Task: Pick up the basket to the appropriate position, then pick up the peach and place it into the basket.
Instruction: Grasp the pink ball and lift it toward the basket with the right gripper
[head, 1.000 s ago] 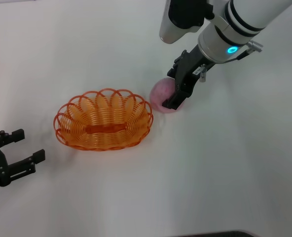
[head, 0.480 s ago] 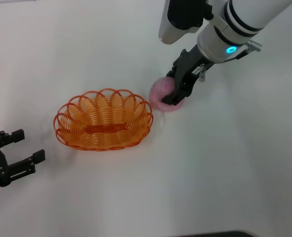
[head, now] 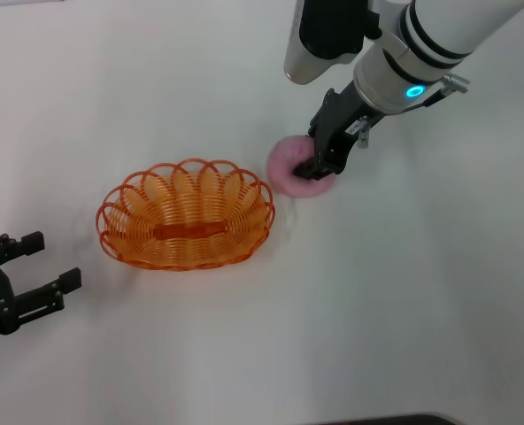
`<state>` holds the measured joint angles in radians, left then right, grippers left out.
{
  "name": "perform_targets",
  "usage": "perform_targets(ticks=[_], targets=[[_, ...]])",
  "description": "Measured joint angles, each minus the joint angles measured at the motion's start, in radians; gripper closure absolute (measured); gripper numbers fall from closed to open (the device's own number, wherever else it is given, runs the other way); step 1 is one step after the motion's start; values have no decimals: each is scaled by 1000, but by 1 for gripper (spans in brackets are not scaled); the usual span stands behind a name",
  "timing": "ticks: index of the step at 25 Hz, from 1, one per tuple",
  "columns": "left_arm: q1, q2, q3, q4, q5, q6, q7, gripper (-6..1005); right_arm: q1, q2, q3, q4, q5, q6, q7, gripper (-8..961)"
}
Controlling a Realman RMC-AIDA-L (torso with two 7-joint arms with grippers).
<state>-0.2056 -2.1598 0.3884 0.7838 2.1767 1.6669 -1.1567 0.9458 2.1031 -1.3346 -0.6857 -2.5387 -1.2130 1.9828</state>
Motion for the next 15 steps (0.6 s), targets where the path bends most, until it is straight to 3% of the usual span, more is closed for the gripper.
perform_targets(ticks=[7, 15], targets=[[-3, 1, 2, 0, 0, 1, -1, 202, -9, -1, 5, -37, 30, -8, 1, 578], [-4, 2, 2, 0, 0, 2, -5, 204, -66, -5, 25, -208, 60, -89, 11, 616]])
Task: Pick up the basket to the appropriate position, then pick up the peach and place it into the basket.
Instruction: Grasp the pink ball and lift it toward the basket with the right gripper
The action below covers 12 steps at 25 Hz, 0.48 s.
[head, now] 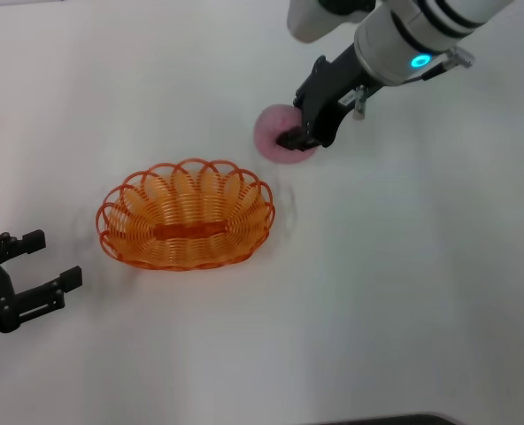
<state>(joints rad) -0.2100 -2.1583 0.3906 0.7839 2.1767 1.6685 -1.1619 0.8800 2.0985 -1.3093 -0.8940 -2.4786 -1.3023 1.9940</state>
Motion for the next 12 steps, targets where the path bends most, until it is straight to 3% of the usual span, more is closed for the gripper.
perform_targets(ticks=[12], targets=[[-7, 3, -2, 2, 0, 12, -11, 202, -38, -2, 19, -98, 39, -41, 5, 598]])
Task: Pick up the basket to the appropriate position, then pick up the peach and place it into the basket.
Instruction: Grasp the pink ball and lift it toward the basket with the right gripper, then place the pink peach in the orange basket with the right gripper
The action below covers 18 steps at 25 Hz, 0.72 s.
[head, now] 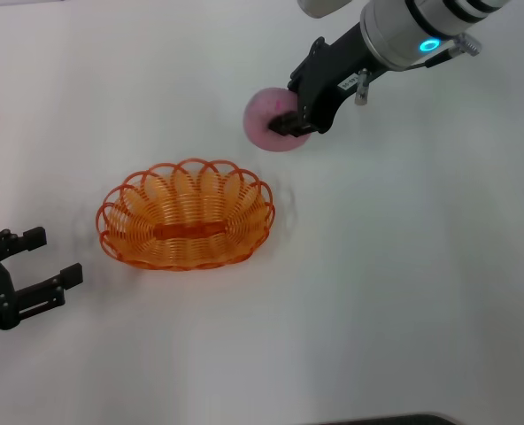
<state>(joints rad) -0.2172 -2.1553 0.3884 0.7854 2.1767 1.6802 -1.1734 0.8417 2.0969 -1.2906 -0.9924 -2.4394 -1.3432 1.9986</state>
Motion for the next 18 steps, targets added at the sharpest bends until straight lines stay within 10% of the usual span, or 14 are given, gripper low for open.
perform_targets(ticks=[18], targets=[[-4, 0, 2, -2, 0, 0, 0, 202, 5, 8, -128, -47, 175, -29, -7, 550]])
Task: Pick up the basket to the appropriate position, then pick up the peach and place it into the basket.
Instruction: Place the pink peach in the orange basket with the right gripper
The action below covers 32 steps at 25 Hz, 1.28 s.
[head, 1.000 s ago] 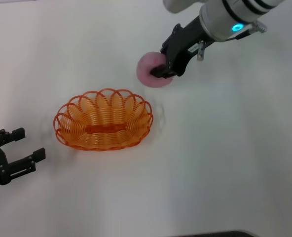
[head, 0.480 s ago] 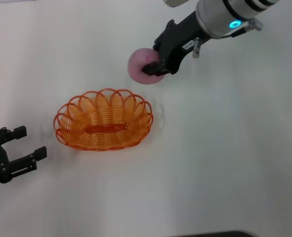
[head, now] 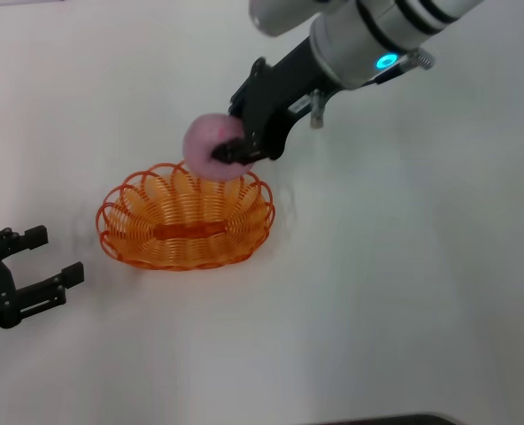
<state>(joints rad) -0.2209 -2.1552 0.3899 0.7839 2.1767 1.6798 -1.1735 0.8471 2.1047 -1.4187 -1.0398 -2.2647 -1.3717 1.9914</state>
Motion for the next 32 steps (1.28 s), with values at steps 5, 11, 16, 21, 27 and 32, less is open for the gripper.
perform_targets(ticks=[5, 11, 16, 21, 27, 32], targets=[[0, 0, 2, 0, 0, 0, -1, 202, 1, 3, -71, 6, 36, 30, 0, 536], [-1, 0, 3, 0, 0, 0, -2, 201, -5, 3, -155, 13, 54, 85, 5, 520], [-3, 0, 3, 0, 0, 0, -2, 201, -5, 3, -157, 15, 54, 89, 7, 507], [-3, 0, 2, 0, 0, 0, -2, 202, -4, 3, -163, 23, 54, 93, -1, 493], [-3, 0, 3, 0, 0, 0, -2, 201, -1, 3, -171, 49, 55, 104, -8, 477], [-3, 0, 4, 1, 0, 0, -11, 201, 13, 2, -171, 100, 56, 122, -8, 385]])
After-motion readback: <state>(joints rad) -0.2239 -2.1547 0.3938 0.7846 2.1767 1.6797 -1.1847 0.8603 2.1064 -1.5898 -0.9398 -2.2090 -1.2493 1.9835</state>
